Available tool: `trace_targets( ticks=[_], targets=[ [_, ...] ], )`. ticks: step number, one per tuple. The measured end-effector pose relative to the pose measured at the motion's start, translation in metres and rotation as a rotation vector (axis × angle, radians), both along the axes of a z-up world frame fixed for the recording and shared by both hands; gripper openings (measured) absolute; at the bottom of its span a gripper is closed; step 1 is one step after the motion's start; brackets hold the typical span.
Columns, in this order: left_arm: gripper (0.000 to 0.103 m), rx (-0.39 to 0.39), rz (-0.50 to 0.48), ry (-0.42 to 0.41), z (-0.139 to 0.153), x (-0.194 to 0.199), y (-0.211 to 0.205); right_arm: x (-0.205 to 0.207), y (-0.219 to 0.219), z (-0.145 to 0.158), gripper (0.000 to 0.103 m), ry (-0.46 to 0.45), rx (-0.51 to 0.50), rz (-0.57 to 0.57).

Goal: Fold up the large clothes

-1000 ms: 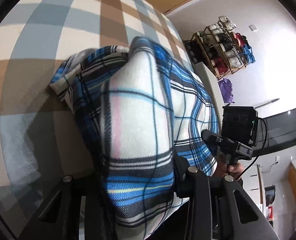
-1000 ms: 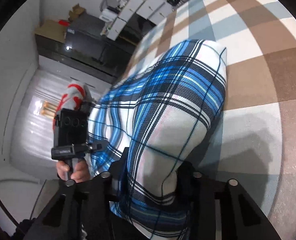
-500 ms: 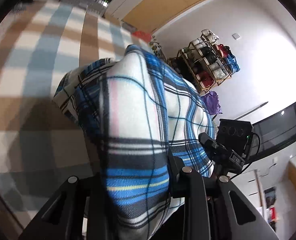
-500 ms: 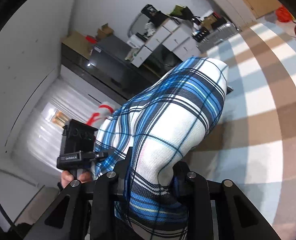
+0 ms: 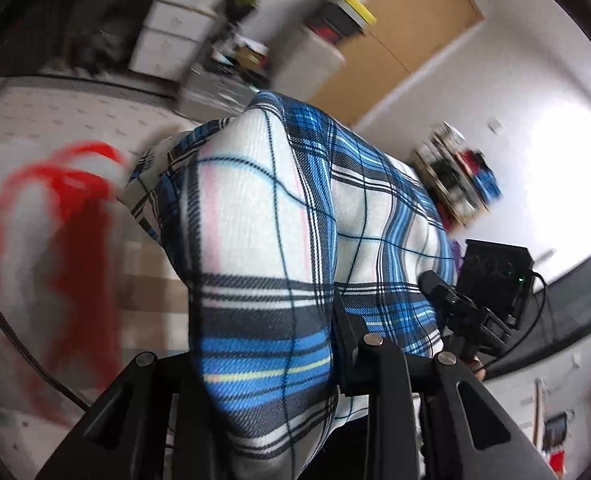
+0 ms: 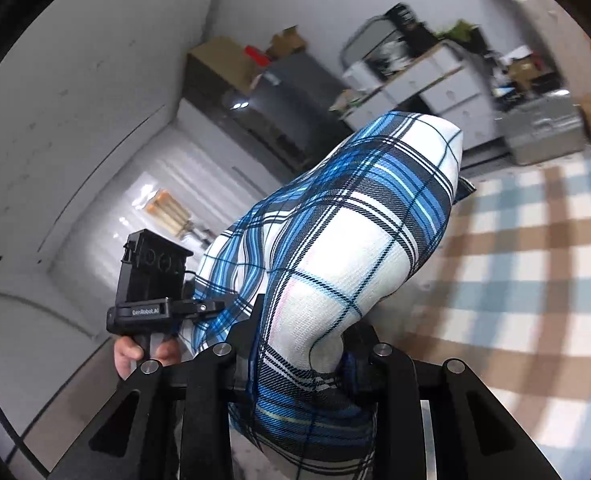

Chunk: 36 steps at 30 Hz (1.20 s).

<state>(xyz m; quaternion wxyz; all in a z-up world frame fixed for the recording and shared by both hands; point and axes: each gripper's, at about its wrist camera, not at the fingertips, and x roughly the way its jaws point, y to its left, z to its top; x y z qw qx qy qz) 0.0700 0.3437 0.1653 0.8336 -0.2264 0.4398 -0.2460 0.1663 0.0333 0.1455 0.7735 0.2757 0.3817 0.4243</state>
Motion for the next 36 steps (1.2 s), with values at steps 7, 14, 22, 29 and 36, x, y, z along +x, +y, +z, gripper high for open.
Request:
trace_targets(
  ticks=[7,14,22,29,36],
  targets=[
    [0.022,0.038,0.211,0.039,-0.018,-0.005,0.125,0.049,0.153,-0.014,0.031,0.054,0.023,0.112],
    [0.026,-0.065,0.243,0.133,-0.101,0.036,0.180,0.068,0.227,-0.080,0.035,0.145,-0.071,0.114],
    [0.063,-0.217,0.296,0.147,-0.133,0.047,0.206,0.065,0.217,-0.092,0.072,0.124,-0.218,0.075],
    [0.070,-0.132,0.387,0.163,-0.119,0.041,0.210,0.052,0.231,-0.068,0.075,-0.041,-0.391,0.064],
    [0.070,-0.035,0.471,0.132,-0.111,0.018,0.203,0.021,0.224,-0.040,0.082,-0.202,-0.437,0.042]
  ],
)
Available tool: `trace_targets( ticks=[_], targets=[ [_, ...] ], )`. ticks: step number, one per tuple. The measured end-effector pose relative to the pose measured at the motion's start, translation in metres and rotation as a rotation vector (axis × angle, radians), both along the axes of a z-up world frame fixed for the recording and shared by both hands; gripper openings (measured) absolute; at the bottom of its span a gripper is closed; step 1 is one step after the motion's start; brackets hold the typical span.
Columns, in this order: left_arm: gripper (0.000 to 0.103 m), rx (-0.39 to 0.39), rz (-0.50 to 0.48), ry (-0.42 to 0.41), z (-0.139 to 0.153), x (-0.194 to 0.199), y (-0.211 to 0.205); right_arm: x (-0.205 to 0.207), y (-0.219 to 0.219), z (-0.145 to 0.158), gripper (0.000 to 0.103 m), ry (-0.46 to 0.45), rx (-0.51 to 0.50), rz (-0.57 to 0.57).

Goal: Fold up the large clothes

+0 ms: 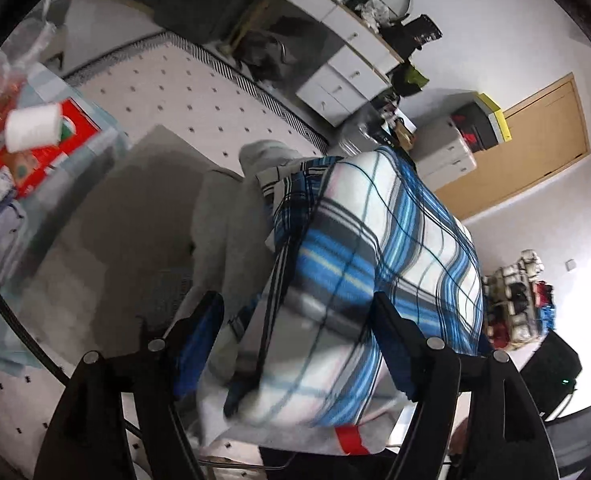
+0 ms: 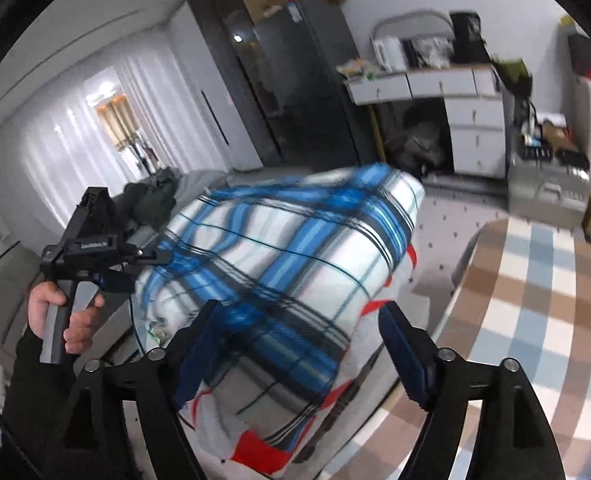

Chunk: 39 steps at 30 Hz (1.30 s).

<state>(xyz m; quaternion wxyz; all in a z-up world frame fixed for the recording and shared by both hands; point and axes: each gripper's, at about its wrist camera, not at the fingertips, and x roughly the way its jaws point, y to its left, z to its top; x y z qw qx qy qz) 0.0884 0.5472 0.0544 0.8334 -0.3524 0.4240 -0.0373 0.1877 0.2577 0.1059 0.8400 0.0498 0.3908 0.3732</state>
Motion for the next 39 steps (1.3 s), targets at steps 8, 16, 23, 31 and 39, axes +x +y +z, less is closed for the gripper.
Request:
trace_targets(
  ticks=[8,16,23,31,39],
  targets=[
    [0.070,0.223,0.104,-0.233,0.050,-0.073,-0.049,-0.050,-0.039,0.034,0.097,-0.126,0.145,0.010],
    [0.083,0.482,0.069,-0.445,0.038,-0.144,-0.159,-0.140,-0.098,0.044,0.103,-0.252,0.271,0.052],
    [0.083,0.518,0.116,-0.473,0.000,-0.179,-0.220,-0.228,-0.134,0.026,0.103,-0.463,0.260,-0.014],
    [0.088,0.602,0.148,-0.545,-0.001,-0.220,-0.258,-0.290,-0.136,0.013,0.103,-0.613,0.194,-0.032],
    [0.102,0.698,0.225,-0.654,0.009,-0.254,-0.260,-0.305,-0.140,0.007,0.103,-0.558,0.245,-0.074]
  ],
)
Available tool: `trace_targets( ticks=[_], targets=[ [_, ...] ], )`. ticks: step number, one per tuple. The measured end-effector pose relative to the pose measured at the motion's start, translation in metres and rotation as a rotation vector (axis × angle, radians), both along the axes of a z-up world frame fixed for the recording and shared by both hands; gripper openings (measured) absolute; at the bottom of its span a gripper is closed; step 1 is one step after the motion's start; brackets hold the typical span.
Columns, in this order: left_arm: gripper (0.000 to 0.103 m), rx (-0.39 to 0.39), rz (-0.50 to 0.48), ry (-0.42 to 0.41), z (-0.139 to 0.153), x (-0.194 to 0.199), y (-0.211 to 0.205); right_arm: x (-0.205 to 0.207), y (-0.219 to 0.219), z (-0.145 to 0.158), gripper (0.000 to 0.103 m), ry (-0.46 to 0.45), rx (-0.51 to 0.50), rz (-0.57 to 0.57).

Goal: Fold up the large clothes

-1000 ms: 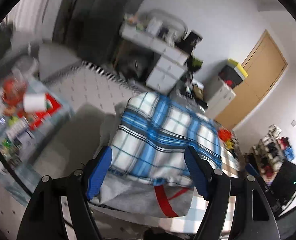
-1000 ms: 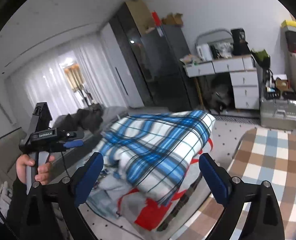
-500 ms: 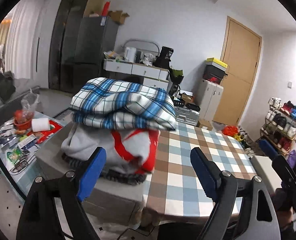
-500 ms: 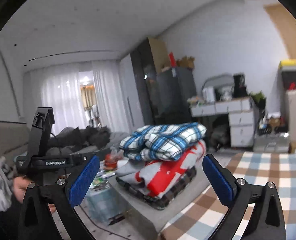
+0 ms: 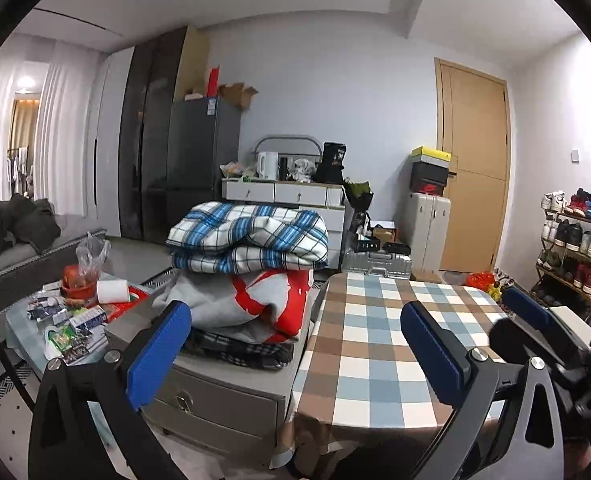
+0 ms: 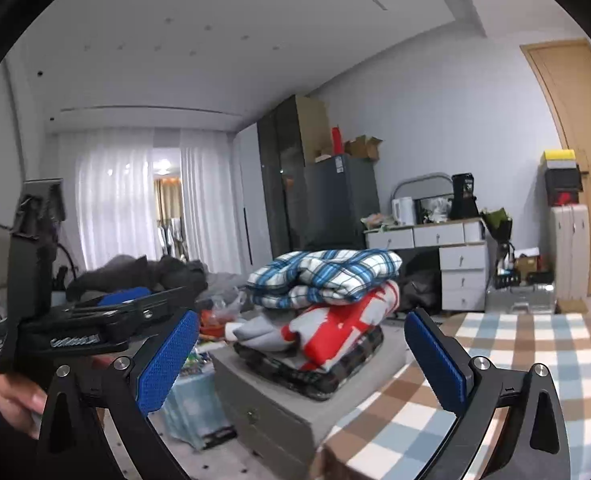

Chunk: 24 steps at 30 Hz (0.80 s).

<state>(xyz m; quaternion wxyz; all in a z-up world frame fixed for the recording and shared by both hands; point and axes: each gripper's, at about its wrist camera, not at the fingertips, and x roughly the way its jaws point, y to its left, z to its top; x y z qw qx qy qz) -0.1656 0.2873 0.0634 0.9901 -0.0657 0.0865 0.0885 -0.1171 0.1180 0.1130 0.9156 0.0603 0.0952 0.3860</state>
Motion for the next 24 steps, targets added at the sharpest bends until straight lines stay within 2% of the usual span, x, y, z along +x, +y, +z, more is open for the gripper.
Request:
trace_targets(
  ticks=[7,24],
  targets=[
    [0.102,0.019,0.028,-0.043,0.008,-0.011,0.006,-0.011,0.006,0.010,0.103,-0.019,0.011,0.010],
    [0.102,0.048,0.057,-0.029,-0.007,-0.012,-0.007,-0.012,0.006,0.010,0.103,0.019,0.026,-0.015]
  ],
)
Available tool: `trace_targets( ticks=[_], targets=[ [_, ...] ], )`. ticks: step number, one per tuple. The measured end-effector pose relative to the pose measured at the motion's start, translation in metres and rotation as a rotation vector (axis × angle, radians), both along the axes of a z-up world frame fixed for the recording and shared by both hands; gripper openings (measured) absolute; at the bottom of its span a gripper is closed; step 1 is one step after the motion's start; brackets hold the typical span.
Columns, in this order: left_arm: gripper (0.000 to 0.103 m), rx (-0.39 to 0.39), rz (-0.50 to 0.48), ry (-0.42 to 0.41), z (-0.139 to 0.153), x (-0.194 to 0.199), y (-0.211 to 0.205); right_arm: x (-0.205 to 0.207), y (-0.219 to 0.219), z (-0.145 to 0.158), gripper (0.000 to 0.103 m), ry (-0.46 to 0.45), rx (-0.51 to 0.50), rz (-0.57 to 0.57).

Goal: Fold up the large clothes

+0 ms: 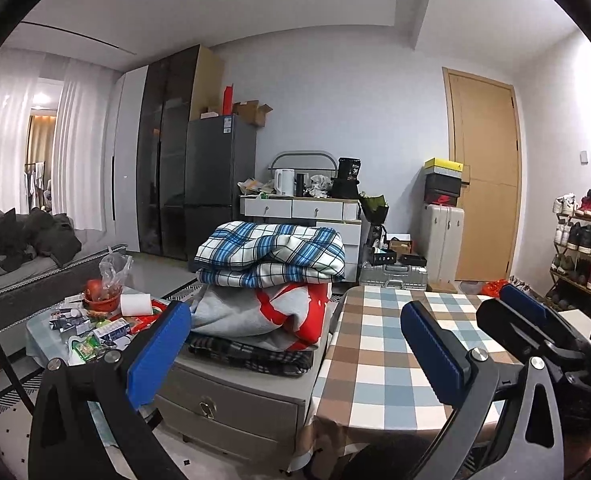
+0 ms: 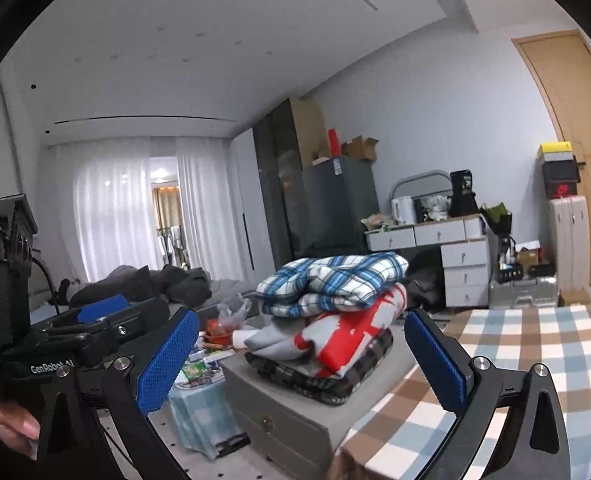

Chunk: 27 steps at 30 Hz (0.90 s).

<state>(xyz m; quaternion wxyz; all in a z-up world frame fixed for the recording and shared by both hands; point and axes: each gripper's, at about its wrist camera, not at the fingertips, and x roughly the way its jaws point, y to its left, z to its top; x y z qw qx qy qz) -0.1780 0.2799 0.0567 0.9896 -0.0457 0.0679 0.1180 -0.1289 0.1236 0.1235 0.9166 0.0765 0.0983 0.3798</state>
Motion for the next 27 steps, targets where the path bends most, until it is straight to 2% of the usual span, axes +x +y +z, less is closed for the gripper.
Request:
trace_targets(
  ticks=[9,19,27],
  targets=[
    [0.102,0.000,0.005,0.004,0.0007,-0.0067,-0.0036,-0.0004,-0.0036,0.0016,0.103,-0.001,-0.003,-0.001],
    [0.102,-0.040,-0.018,0.015,0.0038,-0.0062,0.0015,-0.0059,0.0009,0.0006,0.103,0.001,0.015,-0.001],
    [0.102,-0.024,-0.011,0.029,0.0053,-0.0031,-0.0011,-0.0087,0.0037,0.0010,0.103,-0.007,0.009,-0.004]
  ],
)
